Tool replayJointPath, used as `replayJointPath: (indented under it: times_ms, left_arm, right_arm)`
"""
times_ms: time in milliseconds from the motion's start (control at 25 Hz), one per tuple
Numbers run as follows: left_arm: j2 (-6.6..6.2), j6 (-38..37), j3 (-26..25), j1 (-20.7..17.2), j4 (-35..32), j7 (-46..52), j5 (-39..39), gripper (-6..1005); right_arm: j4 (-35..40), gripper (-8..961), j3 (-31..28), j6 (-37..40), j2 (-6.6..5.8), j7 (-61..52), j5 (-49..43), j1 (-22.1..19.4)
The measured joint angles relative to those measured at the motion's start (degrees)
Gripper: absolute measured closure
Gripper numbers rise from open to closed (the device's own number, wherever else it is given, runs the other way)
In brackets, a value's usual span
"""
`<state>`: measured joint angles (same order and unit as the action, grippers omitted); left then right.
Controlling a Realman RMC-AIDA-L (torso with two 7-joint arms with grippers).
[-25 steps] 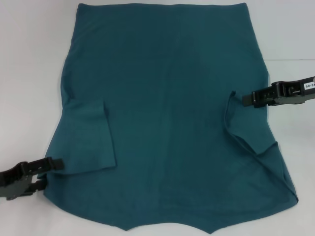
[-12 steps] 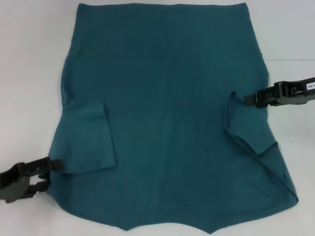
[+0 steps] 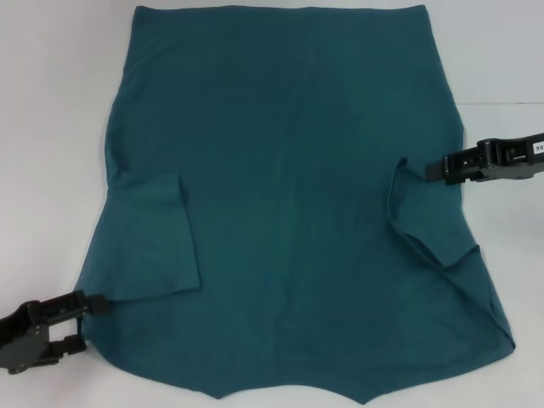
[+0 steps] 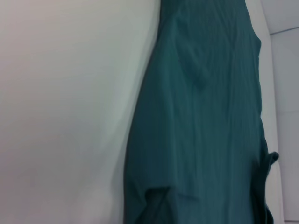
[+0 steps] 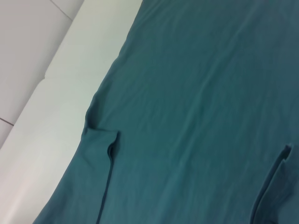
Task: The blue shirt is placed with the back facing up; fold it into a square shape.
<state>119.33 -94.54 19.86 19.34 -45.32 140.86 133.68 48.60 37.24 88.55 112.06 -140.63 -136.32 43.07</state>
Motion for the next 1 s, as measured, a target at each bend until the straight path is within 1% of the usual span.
replayJointPath:
  times_ms: [200, 440, 1000]
  left_arm:
    - [0.18, -1.27, 0.09, -0.11, 0.05, 0.25, 0.00, 57]
    - [0.31, -1.01, 0.49, -0.10, 0.61, 0.76, 0.04, 75]
    - [0.28, 5.43, 0.06, 0.53, 2.68, 2.21, 0.47, 83]
  right_arm:
    - [0.07, 467, -0.26, 0.14, -0.01, 0.00, 0.00, 0.00]
    - [-0.03, 467, -0.42, -0.06, -0.09, 0.01, 0.00, 0.00]
    - [-0.04, 466, -1.59, 0.20, -0.47, 0.00, 0.00, -0.01]
